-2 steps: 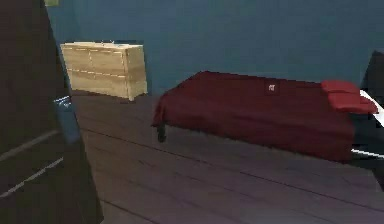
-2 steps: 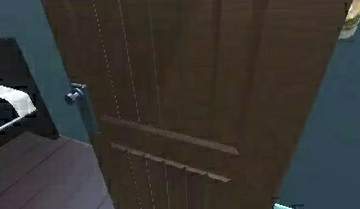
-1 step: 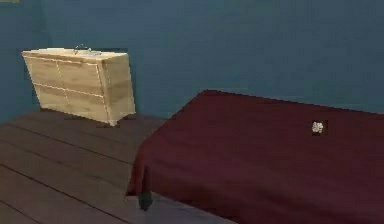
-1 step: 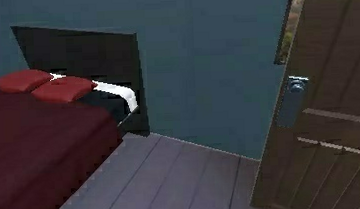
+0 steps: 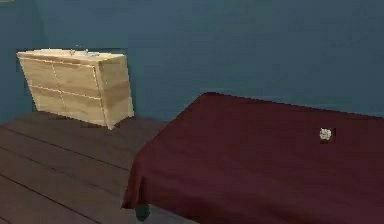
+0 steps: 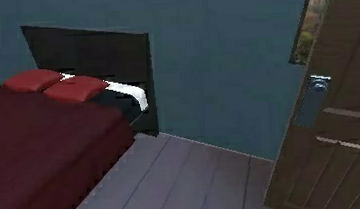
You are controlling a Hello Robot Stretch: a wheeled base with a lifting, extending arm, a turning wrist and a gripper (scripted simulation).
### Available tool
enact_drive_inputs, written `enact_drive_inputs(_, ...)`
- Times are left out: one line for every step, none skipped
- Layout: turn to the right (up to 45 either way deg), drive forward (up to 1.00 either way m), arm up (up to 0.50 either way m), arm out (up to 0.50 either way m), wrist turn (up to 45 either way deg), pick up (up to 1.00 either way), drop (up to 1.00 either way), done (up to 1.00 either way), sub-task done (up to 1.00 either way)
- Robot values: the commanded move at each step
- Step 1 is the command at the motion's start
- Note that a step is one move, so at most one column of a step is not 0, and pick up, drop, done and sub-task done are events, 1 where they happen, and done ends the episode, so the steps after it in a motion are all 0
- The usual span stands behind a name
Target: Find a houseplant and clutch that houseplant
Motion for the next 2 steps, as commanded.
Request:
enact_drive_inputs(-30.0, 0.0, 0.0, 0.0, 0.0, 0.0, 0.0, 0.0, 0.0)
enact_drive_inputs(0.0, 0.55, 0.0, 0.0, 0.0, 0.0, 0.0, 0.0, 0.0)
